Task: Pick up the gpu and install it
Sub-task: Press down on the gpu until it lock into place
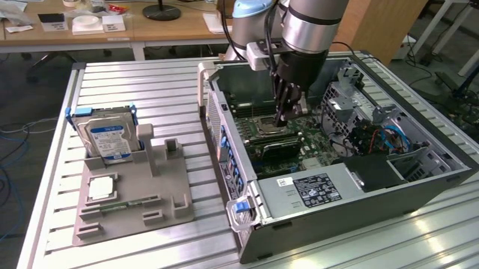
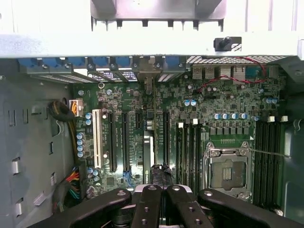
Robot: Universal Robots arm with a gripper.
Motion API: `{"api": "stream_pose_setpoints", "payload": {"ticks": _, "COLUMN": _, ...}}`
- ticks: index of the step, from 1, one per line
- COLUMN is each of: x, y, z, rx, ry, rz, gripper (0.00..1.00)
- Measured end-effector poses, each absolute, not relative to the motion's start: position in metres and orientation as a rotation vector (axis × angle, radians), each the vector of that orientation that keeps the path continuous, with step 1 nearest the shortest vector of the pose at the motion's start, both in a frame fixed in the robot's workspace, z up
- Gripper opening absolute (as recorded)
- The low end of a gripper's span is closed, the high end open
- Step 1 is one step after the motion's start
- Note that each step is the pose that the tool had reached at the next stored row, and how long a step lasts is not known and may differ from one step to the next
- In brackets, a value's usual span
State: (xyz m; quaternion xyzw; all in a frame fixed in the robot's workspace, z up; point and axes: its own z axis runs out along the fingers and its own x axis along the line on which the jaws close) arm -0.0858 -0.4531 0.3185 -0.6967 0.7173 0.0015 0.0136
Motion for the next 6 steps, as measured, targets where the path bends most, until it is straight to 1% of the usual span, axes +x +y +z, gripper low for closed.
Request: {"api": "stream_pose_setpoints", "payload": {"ticks": 6, "x": -0.0858, "y": -0.4531, "z": 0.3186, "rx": -2.170, "ry": 2.234, "rz": 0.005, "gripper": 0.11}}
